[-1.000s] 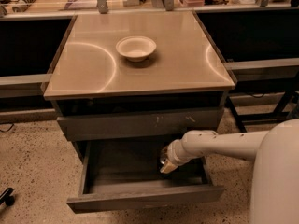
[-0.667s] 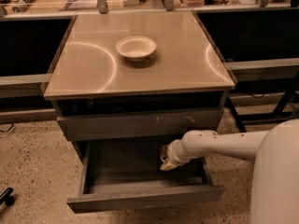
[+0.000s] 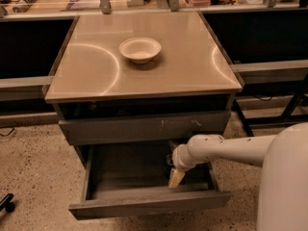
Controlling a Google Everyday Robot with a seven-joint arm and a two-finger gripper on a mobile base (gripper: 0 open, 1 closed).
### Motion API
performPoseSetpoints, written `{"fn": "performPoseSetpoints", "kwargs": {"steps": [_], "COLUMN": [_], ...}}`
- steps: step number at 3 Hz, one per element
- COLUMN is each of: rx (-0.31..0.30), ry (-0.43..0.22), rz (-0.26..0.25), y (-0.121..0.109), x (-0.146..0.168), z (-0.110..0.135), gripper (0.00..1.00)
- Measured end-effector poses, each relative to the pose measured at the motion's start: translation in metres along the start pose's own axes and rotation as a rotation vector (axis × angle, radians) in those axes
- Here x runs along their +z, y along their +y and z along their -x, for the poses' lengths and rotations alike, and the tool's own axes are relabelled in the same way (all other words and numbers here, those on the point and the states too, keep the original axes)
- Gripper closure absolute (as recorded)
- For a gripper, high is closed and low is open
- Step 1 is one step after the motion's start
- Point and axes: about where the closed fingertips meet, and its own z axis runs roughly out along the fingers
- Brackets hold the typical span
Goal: Place pepsi can into middle drawer
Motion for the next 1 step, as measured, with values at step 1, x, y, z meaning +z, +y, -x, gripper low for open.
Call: {"fn": "performPoseSetpoints", "kwargs": {"steps": [1], "rx": [0.000], "ry": [0.000], "rz": [0.000], "y": [0.0000], "x": [0.0000], "z": [0.0000], "gripper": [0.00]}}
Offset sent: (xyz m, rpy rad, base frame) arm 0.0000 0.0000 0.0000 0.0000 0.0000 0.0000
